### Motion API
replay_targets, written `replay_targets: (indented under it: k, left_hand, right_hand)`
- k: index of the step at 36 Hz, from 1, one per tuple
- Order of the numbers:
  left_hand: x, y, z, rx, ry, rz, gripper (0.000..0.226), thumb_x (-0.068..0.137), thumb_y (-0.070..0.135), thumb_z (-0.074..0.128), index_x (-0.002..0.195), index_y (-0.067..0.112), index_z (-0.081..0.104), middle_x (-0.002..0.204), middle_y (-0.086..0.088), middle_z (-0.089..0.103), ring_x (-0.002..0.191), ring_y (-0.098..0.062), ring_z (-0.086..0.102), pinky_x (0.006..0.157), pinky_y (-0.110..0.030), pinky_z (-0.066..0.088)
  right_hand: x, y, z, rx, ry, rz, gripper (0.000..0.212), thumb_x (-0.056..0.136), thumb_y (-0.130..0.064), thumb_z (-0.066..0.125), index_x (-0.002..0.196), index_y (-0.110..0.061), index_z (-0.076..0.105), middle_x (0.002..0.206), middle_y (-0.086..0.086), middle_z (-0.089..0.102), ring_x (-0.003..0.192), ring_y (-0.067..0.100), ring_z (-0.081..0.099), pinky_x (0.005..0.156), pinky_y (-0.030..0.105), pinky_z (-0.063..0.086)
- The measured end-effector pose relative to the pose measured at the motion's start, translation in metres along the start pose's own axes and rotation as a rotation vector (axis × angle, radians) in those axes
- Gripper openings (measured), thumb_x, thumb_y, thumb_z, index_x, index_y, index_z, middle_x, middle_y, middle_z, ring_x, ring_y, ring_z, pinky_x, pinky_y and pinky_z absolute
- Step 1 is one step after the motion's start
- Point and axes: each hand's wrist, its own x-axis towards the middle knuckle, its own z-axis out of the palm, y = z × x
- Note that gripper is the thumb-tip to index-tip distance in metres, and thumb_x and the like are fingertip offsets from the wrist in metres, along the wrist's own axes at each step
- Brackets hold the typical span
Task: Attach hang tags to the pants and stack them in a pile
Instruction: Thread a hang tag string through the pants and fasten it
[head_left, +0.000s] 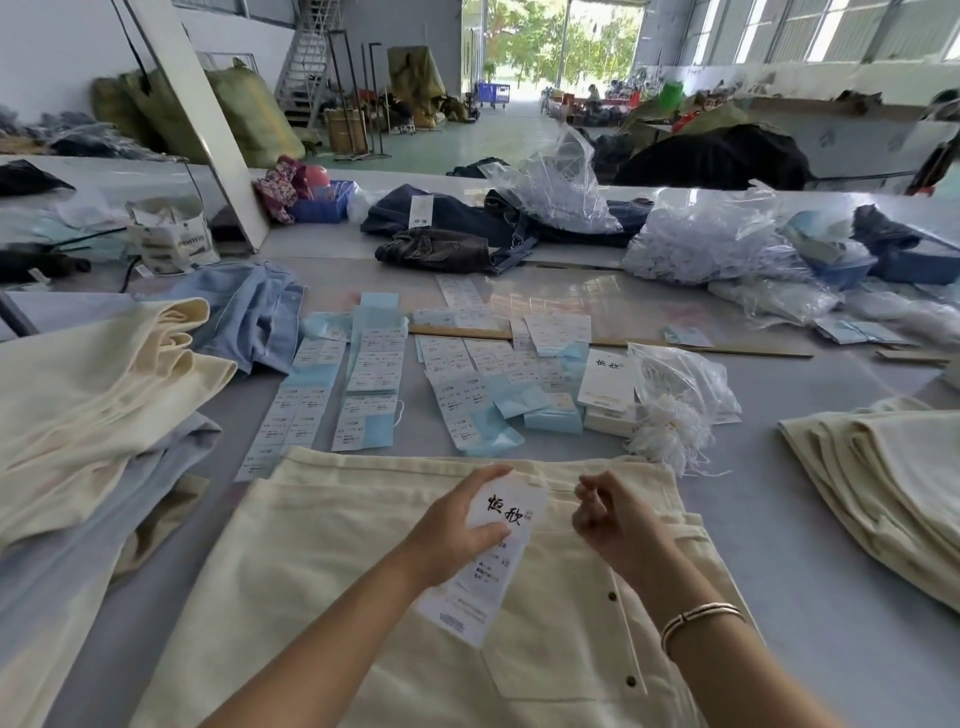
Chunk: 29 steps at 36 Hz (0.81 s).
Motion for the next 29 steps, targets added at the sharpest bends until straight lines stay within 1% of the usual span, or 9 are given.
replay_targets:
  k: [3, 7, 10, 13, 17, 19, 21, 23, 29]
  left_hand:
    - [-0.001, -0.004, 0.006, -0.146, 0.011, -0.052, 0.048, 0.089, 0.005, 0.061, 0.116, 0.045, 0.056, 0.107, 0.001, 0.065, 0.079, -0.012, 0.069, 0.065, -0.027, 0.056]
    - [0.001, -0.008, 0.011, -0.405, -0.041, -0.159, 0.034, 0.083, 0.002, 0.063, 0.102, 0.030, 0.070, 0.098, -0.002, 0.070, 0.076, -0.019, 0.068, 0.068, -0.033, 0.055]
    - [0.002, -0.010, 0.012, -0.544, -0.090, -0.195, 0.028, 0.074, 0.010, 0.062, 0.094, 0.026, 0.072, 0.089, -0.002, 0.070, 0.071, -0.017, 0.065, 0.064, -0.032, 0.053]
    - [0.003, -0.016, 0.013, -0.568, -0.093, -0.222, 0.027, 0.071, 0.011, 0.059, 0.091, 0.025, 0.070, 0.087, -0.003, 0.069, 0.069, -0.018, 0.062, 0.063, -0.032, 0.052]
    - [0.002, -0.027, 0.011, -0.604, 0.027, -0.233, 0.023, 0.081, 0.002, 0.055, 0.092, 0.017, 0.068, 0.085, -0.006, 0.069, 0.062, -0.018, 0.061, 0.056, -0.031, 0.051]
    - [0.001, -0.033, 0.010, -0.631, 0.100, -0.230, 0.025, 0.088, 0.004, 0.051, 0.091, 0.020, 0.069, 0.084, -0.004, 0.070, 0.061, -0.017, 0.062, 0.053, -0.030, 0.051]
    - [0.002, -0.037, 0.010, -0.611, 0.162, -0.227, 0.025, 0.092, 0.011, 0.053, 0.086, 0.025, 0.072, 0.086, -0.001, 0.071, 0.064, -0.015, 0.063, 0.054, -0.029, 0.051]
    - [0.004, -0.040, 0.011, -0.565, 0.214, -0.230, 0.025, 0.093, 0.015, 0.056, 0.083, 0.028, 0.074, 0.087, 0.001, 0.072, 0.068, -0.012, 0.065, 0.059, -0.026, 0.051]
    - [0.008, -0.040, 0.016, -0.507, 0.281, -0.184, 0.022, 0.092, 0.017, 0.061, 0.084, 0.033, 0.074, 0.090, 0.007, 0.073, 0.079, -0.008, 0.066, 0.072, -0.023, 0.050]
  right_hand:
    - [0.000, 0.010, 0.000, -0.224, -0.098, 0.047, 0.020, 0.087, -0.006, 0.045, 0.068, -0.013, 0.043, 0.041, -0.005, 0.025, 0.033, 0.007, 0.019, 0.034, 0.018, 0.022]
    - [-0.001, 0.014, 0.002, -0.328, -0.116, -0.016, 0.014, 0.090, -0.014, 0.054, 0.078, -0.010, 0.057, 0.044, -0.006, 0.020, 0.036, 0.008, 0.017, 0.034, 0.018, 0.020]
    - [-0.002, 0.014, 0.002, -0.435, -0.130, -0.078, 0.021, 0.095, -0.018, 0.056, 0.078, -0.007, 0.064, 0.046, -0.004, 0.026, 0.038, 0.008, 0.023, 0.037, 0.020, 0.026]
    - [-0.003, 0.009, 0.003, -0.616, -0.131, -0.127, 0.025, 0.093, -0.016, 0.055, 0.073, -0.009, 0.067, 0.055, 0.001, 0.054, 0.051, 0.009, 0.044, 0.050, 0.021, 0.038]
    - [-0.002, -0.006, 0.006, -1.330, -0.027, -0.318, 0.026, 0.089, -0.022, 0.056, 0.068, -0.022, 0.070, 0.066, -0.008, 0.065, 0.061, 0.008, 0.050, 0.055, 0.021, 0.037]
    - [0.001, -0.010, 0.005, -1.753, 0.058, -0.466, 0.018, 0.090, -0.029, 0.055, 0.086, -0.022, 0.071, 0.089, -0.003, 0.067, 0.082, 0.014, 0.056, 0.073, 0.026, 0.043]
    - [0.003, -0.008, 0.001, -1.957, 0.131, -0.538, 0.027, 0.091, -0.036, 0.052, 0.112, -0.025, 0.065, 0.120, -0.002, 0.060, 0.113, 0.020, 0.049, 0.095, 0.035, 0.038]
    - [0.003, -0.004, -0.001, -1.949, 0.141, -0.626, 0.036, 0.091, -0.036, 0.052, 0.126, -0.028, 0.056, 0.131, -0.003, 0.052, 0.124, 0.021, 0.042, 0.102, 0.038, 0.032]
    - [0.008, 0.018, 0.014, -1.882, -0.148, -0.991, 0.027, 0.093, -0.025, 0.055, 0.117, -0.029, 0.067, 0.115, -0.005, 0.062, 0.108, 0.018, 0.054, 0.092, 0.032, 0.036]
